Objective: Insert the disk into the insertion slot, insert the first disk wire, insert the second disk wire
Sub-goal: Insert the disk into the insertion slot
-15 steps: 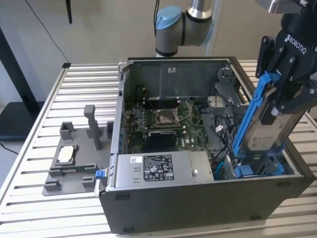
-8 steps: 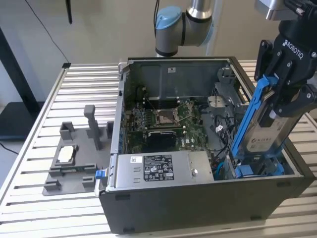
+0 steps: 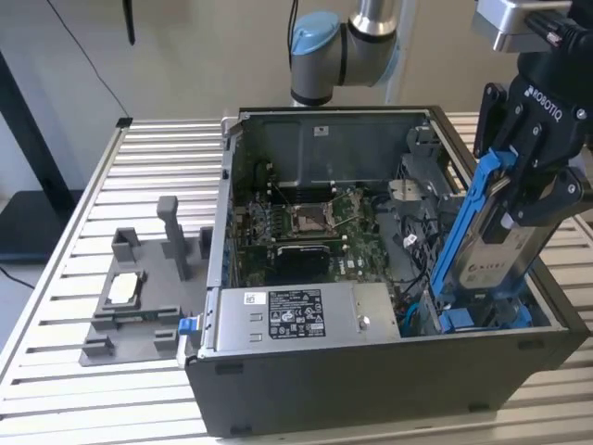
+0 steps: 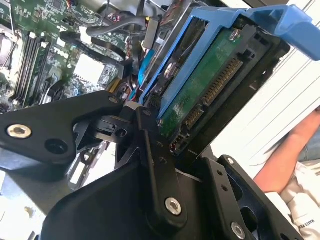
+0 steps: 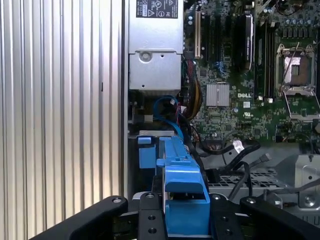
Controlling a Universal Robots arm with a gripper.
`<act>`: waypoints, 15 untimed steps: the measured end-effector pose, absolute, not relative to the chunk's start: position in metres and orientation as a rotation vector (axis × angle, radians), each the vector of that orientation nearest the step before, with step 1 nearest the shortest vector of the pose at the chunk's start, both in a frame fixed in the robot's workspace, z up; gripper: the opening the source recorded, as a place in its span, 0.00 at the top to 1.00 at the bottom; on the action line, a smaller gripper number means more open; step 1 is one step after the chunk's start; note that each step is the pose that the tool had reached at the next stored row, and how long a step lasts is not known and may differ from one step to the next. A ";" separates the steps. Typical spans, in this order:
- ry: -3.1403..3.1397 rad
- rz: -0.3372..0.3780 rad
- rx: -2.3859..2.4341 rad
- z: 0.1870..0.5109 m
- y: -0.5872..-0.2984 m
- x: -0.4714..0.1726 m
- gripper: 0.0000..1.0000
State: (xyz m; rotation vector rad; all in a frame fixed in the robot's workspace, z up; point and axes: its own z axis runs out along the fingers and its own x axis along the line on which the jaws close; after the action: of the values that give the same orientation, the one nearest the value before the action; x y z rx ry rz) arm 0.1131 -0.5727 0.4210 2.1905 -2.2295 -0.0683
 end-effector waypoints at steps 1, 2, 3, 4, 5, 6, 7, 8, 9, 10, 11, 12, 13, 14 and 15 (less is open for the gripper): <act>-2.230 -0.068 2.191 0.420 -0.573 0.113 0.67; -2.230 -0.068 2.191 0.419 -0.573 0.113 0.67; -2.230 -0.068 2.191 0.418 -0.573 0.113 0.67; -2.230 -0.068 2.191 0.418 -0.573 0.113 0.67; -2.230 -0.068 2.191 0.417 -0.573 0.114 0.67; -2.230 -0.068 2.191 0.416 -0.573 0.114 0.67; -2.230 -0.068 2.191 0.415 -0.573 0.114 0.67; -2.230 -0.068 2.191 0.414 -0.573 0.114 0.67; -2.230 -0.068 2.191 0.413 -0.573 0.114 0.67; -2.230 -0.068 2.191 0.412 -0.573 0.114 0.67; -2.230 -0.068 2.191 0.412 -0.573 0.114 0.67; -2.230 -0.068 2.191 0.411 -0.573 0.114 0.67; -2.230 -0.068 2.191 0.410 -0.573 0.114 0.67; -2.230 -0.068 2.191 0.409 -0.573 0.114 0.67; -2.230 -0.067 2.192 0.409 -0.573 0.115 0.67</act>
State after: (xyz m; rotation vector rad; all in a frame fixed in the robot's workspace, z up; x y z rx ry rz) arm 0.1146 -0.5726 0.4086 2.1916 -2.2299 -0.0672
